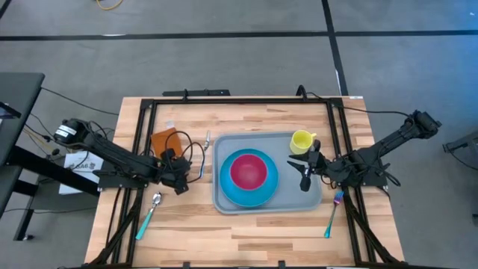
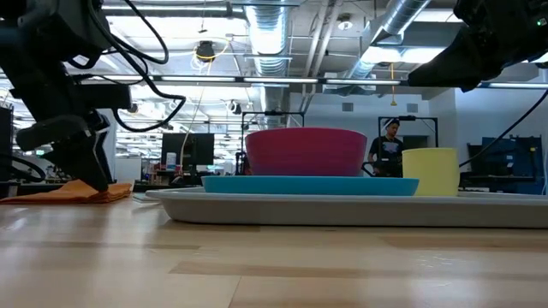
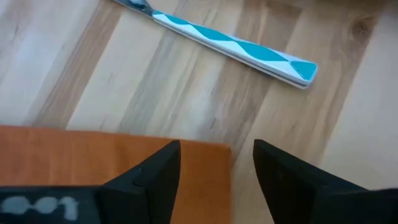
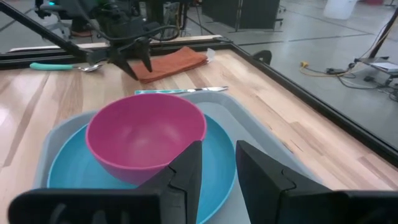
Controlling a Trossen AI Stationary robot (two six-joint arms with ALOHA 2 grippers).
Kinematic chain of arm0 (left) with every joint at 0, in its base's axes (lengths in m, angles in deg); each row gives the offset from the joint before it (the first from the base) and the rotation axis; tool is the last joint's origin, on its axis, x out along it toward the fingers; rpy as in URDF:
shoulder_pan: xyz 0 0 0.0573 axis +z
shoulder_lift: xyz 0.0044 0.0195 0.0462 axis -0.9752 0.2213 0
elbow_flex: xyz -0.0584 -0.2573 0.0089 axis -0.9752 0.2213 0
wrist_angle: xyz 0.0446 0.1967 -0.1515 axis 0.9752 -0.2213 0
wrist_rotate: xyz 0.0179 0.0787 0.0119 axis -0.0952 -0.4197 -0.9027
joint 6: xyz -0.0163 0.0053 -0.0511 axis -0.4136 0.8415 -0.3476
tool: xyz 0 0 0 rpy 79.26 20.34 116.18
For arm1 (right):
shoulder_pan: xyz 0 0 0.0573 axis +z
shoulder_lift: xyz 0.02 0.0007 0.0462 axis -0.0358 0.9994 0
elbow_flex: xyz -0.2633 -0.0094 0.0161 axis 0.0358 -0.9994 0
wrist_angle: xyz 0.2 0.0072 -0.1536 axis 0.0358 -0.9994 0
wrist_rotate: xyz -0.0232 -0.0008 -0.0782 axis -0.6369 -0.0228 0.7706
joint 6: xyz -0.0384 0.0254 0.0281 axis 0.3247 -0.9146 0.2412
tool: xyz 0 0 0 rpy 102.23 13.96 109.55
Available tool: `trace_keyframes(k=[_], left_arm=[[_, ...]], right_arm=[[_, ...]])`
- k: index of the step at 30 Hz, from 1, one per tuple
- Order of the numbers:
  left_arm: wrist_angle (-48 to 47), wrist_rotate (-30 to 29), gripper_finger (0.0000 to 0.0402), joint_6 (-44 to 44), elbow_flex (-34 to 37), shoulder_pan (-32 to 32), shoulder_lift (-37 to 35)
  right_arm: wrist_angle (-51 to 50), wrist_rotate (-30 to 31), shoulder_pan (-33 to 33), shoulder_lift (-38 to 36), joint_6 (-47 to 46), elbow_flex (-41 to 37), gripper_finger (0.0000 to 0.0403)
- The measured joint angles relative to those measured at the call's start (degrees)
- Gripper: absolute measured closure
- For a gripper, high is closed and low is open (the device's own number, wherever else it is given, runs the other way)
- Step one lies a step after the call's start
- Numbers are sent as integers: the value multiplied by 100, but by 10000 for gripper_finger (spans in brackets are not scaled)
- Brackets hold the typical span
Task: Set up tray
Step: Put the brown napkin on the gray tray to the right of the blue plate
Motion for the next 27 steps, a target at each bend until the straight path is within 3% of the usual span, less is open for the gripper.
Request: trace_keyframes(k=[11,17,21,27], left_arm=[[-32,-131,209,-147,-72,31,999],[-55,-279,213,-1131,-61,40,1186],[-182,-113,237,-1740,-59,43,1191],[-193,102,296,-1800,-61,9,1191]], right_arm=[[-2,-2,0,2,2,2,310],[0,-2,0,2,2,2,310],[-2,-20,0,2,-22,2,310],[-2,-24,0,2,-138,2,310]])
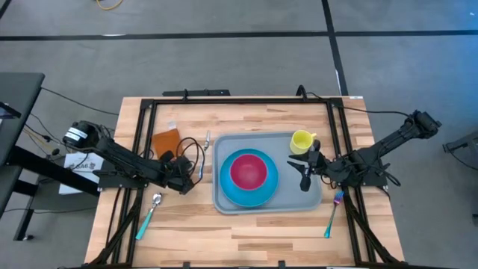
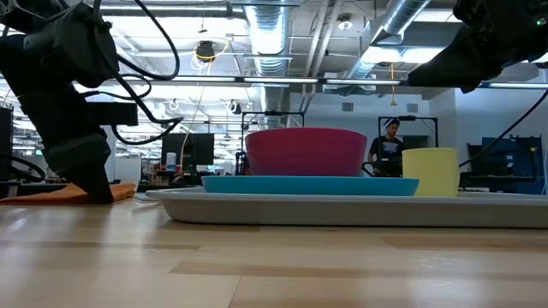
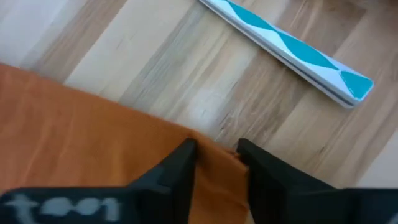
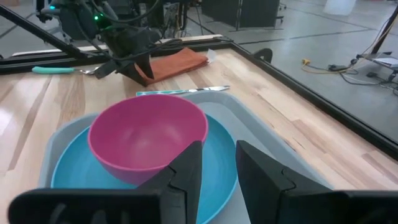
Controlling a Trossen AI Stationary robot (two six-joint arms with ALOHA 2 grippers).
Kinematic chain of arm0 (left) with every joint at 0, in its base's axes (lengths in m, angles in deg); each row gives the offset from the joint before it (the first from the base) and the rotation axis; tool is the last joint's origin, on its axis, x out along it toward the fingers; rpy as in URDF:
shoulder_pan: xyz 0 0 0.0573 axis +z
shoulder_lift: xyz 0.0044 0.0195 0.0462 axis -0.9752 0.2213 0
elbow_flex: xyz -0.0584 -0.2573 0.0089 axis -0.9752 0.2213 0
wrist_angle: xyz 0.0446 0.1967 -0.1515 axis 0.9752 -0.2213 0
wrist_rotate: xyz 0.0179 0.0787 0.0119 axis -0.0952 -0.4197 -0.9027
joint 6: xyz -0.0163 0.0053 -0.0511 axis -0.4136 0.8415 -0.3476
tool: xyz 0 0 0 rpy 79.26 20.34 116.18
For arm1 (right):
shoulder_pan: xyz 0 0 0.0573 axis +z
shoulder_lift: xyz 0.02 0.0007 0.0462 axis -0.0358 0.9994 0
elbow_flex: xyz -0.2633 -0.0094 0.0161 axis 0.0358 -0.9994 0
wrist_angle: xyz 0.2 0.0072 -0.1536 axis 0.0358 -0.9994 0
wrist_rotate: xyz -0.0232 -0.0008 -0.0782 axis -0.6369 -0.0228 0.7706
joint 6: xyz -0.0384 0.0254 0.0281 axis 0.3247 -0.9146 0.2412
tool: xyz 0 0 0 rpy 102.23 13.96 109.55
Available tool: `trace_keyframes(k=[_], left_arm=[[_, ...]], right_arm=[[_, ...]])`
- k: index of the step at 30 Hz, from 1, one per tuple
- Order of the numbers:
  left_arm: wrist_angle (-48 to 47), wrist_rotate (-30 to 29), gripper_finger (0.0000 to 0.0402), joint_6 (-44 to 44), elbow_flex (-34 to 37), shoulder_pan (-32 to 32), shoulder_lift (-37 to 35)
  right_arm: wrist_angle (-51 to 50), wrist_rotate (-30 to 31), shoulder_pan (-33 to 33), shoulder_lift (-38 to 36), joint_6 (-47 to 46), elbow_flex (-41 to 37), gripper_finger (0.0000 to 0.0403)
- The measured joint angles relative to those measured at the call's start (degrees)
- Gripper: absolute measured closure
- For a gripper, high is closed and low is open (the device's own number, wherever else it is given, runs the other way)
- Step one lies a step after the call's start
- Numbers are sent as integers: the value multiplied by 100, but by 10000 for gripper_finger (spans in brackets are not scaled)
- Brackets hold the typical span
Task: Set up tray
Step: Put the brown napkin on the gray tray to the right of the blue plate
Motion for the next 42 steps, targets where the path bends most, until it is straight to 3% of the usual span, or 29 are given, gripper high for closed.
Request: trace_keyframes(k=[6,12,16,20,25,28,31,35,38,42], left_arm=[[-61,-42,386,151,-25,0,-2],[-403,132,394,597,-561,5,52],[-1031,13,396,1021,-1373,12,42],[-1812,-456,398,1371,-2350,12,42],[-3044,-1696,399,1508,-3874,14,34],[-3330,-2257,399,2111,-4789,12,24],[-3117,-2465,400,3084,-5645,48,27],[-2066,-2400,400,4468,-6424,196,136],[-1325,-2177,401,5498,-6716,388,320],[-621,-1617,401,6183,-6823,779,739]], right_arm=[[2,0,0,0,-2,0,310],[3,2,0,0,-4,0,310],[10,2,0,0,-7,0,310],[40,3,0,0,-7,0,310],[46,4,0,0,-7,0,310],[46,4,0,0,-7,0,310],[46,5,0,0,-7,0,310],[46,15,0,0,-7,0,310],[48,19,0,0,-7,0,310],[144,33,0,-2,8,0,310]])
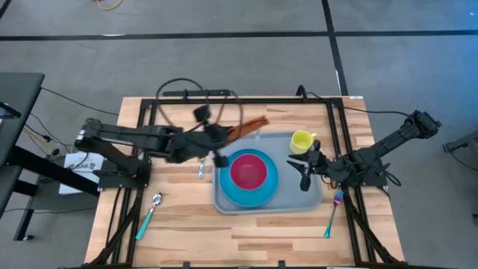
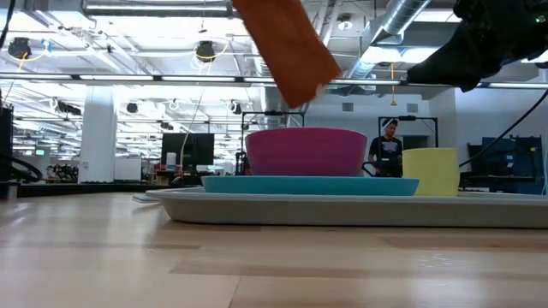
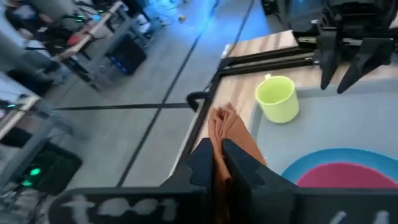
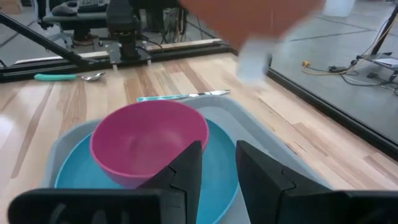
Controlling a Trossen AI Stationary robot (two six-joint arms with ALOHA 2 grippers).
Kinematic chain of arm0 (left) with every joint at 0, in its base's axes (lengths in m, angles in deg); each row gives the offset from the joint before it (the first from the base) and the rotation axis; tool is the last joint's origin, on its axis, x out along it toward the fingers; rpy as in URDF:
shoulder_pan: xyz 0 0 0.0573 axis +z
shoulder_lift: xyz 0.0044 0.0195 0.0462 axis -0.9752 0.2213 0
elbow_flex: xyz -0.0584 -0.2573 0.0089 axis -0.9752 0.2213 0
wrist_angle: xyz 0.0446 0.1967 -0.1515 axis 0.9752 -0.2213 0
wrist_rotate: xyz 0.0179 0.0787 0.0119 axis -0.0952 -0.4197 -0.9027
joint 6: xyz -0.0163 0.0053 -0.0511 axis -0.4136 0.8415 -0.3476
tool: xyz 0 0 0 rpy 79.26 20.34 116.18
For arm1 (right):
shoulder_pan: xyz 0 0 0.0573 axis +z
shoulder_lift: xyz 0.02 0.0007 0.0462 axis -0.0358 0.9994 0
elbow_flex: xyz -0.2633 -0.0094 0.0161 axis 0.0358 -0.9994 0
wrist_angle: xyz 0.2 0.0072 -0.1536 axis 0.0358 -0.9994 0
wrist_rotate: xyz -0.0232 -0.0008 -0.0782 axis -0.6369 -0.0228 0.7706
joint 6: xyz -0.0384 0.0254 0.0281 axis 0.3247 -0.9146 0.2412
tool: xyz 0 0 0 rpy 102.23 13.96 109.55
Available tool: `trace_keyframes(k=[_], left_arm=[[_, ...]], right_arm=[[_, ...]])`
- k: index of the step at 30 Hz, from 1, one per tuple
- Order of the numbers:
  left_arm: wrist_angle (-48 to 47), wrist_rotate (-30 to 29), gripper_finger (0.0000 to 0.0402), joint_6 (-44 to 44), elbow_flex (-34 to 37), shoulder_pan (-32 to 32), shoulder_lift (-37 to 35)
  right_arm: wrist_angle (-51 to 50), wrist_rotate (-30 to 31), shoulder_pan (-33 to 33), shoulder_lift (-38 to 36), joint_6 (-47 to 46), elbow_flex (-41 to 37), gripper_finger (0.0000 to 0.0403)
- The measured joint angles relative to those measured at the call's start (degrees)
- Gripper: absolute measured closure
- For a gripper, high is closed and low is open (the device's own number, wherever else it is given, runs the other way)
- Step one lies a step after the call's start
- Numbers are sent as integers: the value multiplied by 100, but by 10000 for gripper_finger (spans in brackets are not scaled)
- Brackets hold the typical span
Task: Set up tray
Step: Put the brown napkin on the gray tray to the right of the blue plate
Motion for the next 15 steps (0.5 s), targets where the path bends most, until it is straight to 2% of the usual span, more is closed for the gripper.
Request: trace_keyframes(k=[4,13,15], left_arm=[[313,546,401,213,-163,397,625],[760,715,399,655,-880,1099,2003],[814,963,397,849,-1135,1167,2254]], right_arm=[[-6,225,2,0,35,35,310],[7,319,419,-433,286,258,310],[-8,384,533,-498,293,260,310]])
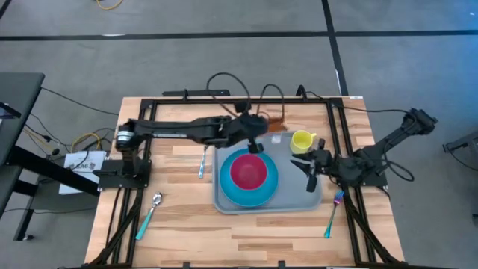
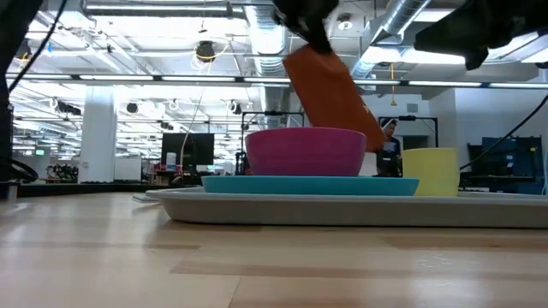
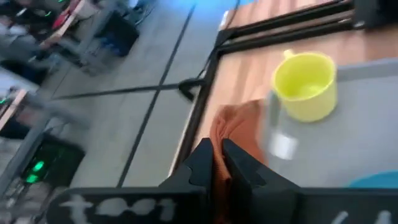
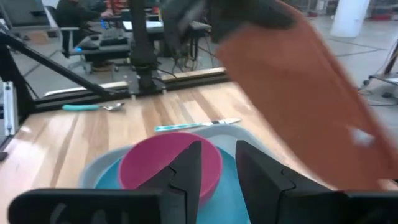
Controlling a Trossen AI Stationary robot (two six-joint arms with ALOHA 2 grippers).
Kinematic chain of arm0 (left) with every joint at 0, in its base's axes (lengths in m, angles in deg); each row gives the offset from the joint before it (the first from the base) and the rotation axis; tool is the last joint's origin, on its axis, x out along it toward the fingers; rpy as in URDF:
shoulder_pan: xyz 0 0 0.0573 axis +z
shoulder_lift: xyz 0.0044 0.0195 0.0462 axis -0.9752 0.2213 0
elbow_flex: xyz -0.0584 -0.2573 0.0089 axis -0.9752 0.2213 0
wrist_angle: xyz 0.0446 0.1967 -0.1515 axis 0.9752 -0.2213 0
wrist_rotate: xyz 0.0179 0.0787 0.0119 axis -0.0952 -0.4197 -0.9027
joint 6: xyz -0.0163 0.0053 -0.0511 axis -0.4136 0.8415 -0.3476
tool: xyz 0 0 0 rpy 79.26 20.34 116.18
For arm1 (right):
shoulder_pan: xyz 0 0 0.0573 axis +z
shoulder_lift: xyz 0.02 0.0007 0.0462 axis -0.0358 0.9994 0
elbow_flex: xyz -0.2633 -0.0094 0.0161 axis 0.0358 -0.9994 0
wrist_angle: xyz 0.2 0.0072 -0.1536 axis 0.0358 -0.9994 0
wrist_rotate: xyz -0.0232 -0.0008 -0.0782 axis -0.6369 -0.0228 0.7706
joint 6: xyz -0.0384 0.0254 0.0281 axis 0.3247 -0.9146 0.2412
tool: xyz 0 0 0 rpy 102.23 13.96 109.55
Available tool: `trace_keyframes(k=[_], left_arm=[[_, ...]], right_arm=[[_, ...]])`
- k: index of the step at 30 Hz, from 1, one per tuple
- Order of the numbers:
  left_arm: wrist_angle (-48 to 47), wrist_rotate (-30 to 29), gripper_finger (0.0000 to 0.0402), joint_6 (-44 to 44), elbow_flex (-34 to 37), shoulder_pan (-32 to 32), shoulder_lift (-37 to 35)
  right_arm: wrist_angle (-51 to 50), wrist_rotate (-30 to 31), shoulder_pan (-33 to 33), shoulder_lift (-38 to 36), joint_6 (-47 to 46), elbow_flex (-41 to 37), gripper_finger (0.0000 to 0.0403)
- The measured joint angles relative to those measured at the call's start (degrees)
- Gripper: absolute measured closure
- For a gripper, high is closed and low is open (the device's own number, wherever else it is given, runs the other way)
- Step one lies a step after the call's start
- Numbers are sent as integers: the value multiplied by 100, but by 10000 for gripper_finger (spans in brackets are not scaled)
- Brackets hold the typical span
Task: Set up tray
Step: Put the brown napkin on the gray tray to the right of the blue plate
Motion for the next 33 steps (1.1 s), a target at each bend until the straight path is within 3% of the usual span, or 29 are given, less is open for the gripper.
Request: trace_keyframes(k=[5,10,18,25,29,33], left_arm=[[-322,451,398,-24,-368,-61,682],[-579,772,395,-305,-416,-171,1369],[-85,1145,390,-279,-701,-484,1646],[156,1846,392,-686,-927,-499,1663],[896,2129,387,-909,-916,-436,1965],[1575,2765,387,-598,-916,-382,2301]], right_arm=[[-16,491,228,-39,28,0,310],[-8,538,391,-39,195,0,310],[-5,663,397,-39,200,0,310],[-5,661,399,-39,197,0,310],[-3,659,399,-39,195,0,310],[-6,651,401,-39,195,0,310]])
